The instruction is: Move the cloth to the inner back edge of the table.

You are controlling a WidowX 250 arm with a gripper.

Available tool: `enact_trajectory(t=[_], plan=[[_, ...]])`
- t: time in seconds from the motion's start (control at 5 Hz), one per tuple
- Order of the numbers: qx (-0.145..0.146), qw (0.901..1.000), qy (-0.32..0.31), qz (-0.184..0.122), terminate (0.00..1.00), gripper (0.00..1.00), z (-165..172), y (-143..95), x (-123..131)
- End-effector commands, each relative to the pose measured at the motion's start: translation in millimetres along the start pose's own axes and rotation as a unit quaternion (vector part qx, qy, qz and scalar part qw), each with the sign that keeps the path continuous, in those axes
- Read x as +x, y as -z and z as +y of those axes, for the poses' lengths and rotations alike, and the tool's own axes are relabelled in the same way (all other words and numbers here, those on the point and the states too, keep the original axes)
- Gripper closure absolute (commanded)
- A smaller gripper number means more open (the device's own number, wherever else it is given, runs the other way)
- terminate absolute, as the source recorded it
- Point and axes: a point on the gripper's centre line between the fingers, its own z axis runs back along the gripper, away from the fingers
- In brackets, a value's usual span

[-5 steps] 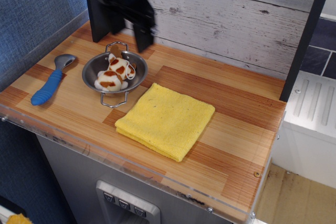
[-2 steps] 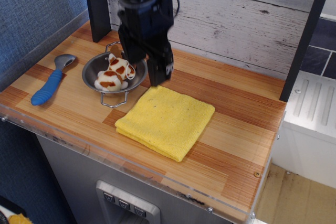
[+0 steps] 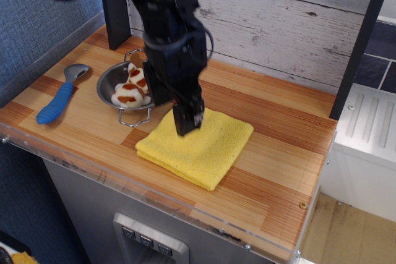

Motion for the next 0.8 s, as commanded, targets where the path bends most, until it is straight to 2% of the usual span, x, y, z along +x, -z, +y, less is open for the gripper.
enact_trajectory(t=[0.0,0.6], plan=[[0.001,0.9996,0.028,0.008,0.00,0.00,-7,20,6],[-0.012,0.9992,0.013,0.035,0.00,0.00,-5,44,-3]])
